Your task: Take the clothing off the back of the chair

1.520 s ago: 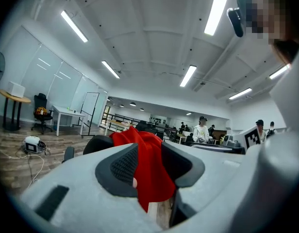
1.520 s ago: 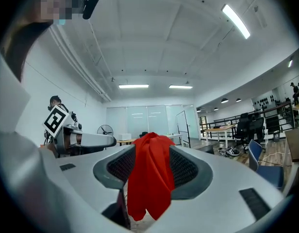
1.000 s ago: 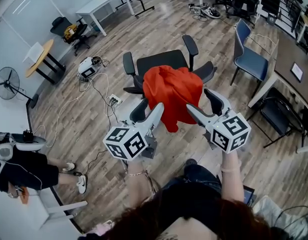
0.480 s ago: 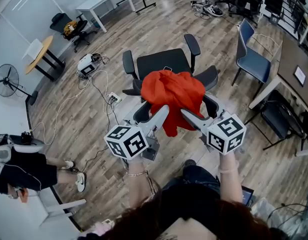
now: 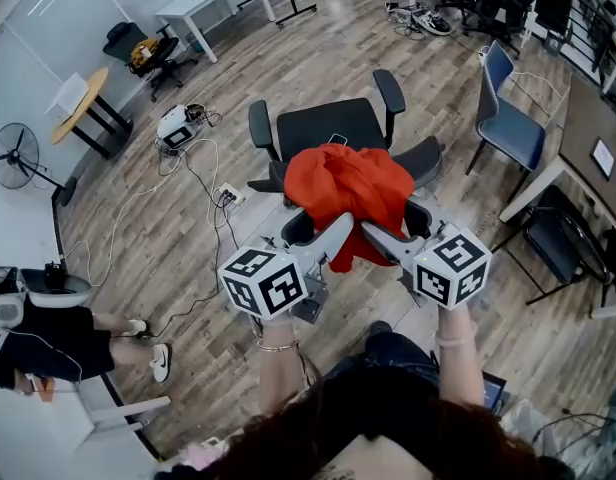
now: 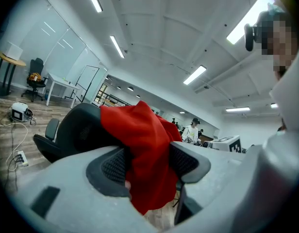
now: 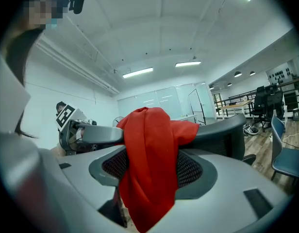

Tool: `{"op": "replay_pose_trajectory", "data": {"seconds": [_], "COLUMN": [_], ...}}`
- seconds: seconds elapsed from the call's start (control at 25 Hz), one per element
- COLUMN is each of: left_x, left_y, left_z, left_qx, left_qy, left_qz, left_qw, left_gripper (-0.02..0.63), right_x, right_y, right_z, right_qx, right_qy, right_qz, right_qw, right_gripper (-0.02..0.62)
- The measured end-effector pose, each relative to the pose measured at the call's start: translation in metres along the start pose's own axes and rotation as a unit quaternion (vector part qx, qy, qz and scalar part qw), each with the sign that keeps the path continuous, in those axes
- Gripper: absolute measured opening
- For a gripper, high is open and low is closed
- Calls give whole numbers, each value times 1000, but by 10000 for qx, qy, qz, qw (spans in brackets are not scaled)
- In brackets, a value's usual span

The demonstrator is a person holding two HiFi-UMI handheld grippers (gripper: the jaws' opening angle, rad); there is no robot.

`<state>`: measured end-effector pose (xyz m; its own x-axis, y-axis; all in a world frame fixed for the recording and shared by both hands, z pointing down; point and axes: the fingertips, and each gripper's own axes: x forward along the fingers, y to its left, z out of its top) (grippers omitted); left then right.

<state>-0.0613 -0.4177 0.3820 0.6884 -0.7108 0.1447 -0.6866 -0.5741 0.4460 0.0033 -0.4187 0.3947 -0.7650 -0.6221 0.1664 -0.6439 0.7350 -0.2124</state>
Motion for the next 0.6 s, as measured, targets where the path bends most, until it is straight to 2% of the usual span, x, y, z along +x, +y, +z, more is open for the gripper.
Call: {"op": "replay_pose_trajectory", "data": {"seconds": [0.16,0.36,0.6], "left_x": [0,-2,-14], "left_y": [-4,-8,-13], "left_z": [-1,-1,3], "left_qx": [40,279,351], "left_qy": [105,189,154], "left_qz": [-91,-106,-203], "left_qw": [9999,9994,9991], "left_gripper": [219,147,114], "right_x": [4,5,6], "right_y": [4,11,27], "right_z": [0,2,5], "right_qx": [-5,-139,-347], "right_qy": [44,53,-7], "right_qz": [108,210,215], "right_qw": [9999,9997,9992], "right_gripper": [220,126,94]}}
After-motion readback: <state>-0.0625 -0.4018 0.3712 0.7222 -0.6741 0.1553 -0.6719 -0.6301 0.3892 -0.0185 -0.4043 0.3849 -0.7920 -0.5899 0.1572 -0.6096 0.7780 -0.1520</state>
